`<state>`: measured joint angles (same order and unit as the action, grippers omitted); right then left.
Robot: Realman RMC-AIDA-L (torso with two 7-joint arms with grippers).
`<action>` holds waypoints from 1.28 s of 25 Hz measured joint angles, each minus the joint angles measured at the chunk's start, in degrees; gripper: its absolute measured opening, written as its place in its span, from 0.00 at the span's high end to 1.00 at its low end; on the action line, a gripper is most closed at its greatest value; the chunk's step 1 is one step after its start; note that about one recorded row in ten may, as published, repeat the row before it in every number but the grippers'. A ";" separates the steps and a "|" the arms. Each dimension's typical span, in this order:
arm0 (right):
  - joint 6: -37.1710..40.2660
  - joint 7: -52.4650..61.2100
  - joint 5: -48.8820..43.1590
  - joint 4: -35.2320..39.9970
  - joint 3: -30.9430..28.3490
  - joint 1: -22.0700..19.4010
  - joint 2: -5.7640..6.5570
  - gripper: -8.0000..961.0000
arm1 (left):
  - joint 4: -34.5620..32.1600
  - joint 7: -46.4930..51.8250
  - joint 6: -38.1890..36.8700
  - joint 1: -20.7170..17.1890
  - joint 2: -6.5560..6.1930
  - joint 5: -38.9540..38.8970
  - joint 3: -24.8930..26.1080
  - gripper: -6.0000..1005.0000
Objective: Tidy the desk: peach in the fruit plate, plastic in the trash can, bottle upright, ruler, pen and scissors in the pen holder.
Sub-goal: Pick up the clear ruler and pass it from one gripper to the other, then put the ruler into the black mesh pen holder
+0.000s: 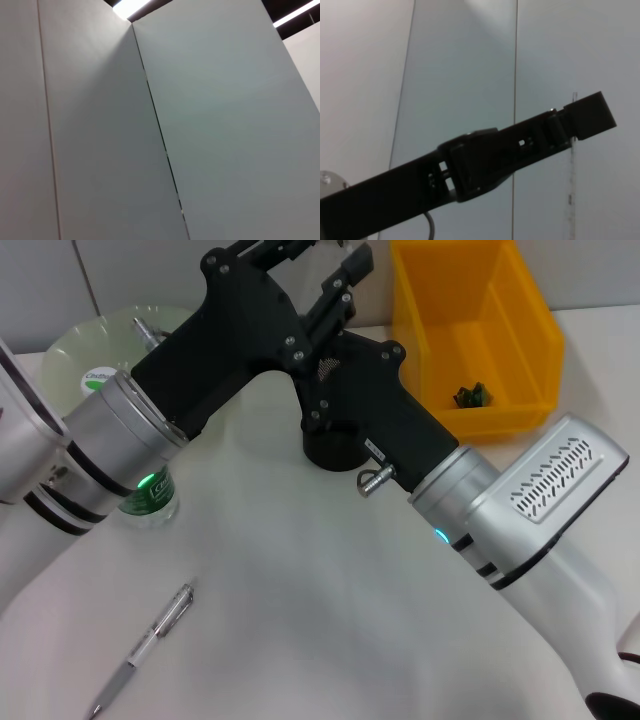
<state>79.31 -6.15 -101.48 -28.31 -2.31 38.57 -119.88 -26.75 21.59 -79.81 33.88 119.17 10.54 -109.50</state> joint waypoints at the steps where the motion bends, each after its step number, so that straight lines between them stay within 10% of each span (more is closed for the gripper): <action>1: -0.38 -0.11 -0.34 -0.04 -0.58 0.05 0.00 0.78 | 0.00 0.00 0.00 0.00 0.00 0.00 0.00 0.60; 9: -1.96 -5.14 -1.79 -1.87 -2.10 -0.18 0.00 0.97 | -0.51 -0.45 -0.42 -0.57 0.04 -0.26 -0.92 0.60; 18: -1.28 -5.03 -1.81 -1.31 -2.94 -1.75 0.09 0.99 | -0.70 -1.67 -1.39 -1.57 0.01 -1.64 -0.22 0.32; 32: -5.30 13.20 -1.76 11.22 -6.79 1.50 0.43 0.97 | -1.50 -2.71 -4.86 -13.52 -0.91 -2.56 3.45 0.19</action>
<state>74.01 7.05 -103.24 -17.09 -9.10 40.07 -119.45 -28.25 18.87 -84.66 20.36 118.26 7.98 -106.06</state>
